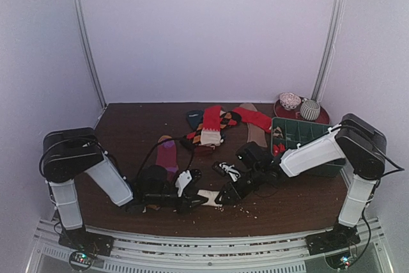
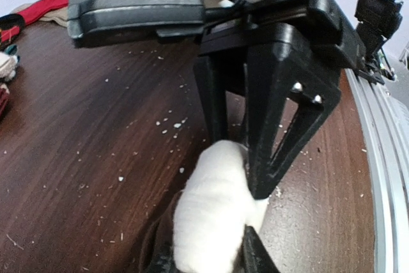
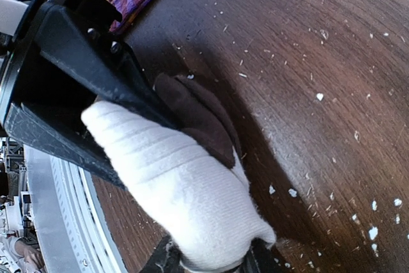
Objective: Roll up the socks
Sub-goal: Roll a pair of socks at the center of the board, then pick up the pair of socks from the center of the board.
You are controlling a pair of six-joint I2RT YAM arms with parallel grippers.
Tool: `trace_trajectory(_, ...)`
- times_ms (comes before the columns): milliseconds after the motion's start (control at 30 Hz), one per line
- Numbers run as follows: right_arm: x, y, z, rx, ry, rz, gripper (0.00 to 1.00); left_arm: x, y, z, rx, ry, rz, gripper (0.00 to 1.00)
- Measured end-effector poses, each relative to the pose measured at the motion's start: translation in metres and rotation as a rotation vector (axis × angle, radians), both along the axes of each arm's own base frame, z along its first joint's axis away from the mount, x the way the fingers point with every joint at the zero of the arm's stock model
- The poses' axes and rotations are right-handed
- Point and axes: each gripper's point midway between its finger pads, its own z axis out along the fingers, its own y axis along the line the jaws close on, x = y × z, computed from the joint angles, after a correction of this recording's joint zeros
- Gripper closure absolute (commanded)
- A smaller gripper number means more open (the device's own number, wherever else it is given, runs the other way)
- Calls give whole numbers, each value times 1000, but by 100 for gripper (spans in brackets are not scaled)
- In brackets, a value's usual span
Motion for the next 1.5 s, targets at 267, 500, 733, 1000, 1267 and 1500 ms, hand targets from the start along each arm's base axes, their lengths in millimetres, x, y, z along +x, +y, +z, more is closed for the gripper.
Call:
trace_trajectory(267, 1, 1, 1, -25, 10, 23, 61, 0, -1, 0, -18, 34, 8, 100)
trace_trajectory(500, 10, 2, 9, -93, -41, 58, 43, 2, 0, -2, -21, 85, 42, 100)
trace_trajectory(733, 30, 5, 42, -126, -200, 126, 34, 2, 2, -3, -32, 102, 57, 100)
trace_trajectory(1000, 33, 16, 57, -102, -248, 222, 32, 2, 2, -3, -39, 103, 59, 100)
trace_trajectory(1267, 15, 3, 13, -192, -114, 273, 31, 2, 2, -3, -40, 103, 59, 100)
trace_trajectory(1500, 14, 5, 11, -175, -103, 266, 32, 2, 2, -3, -42, 103, 57, 100)
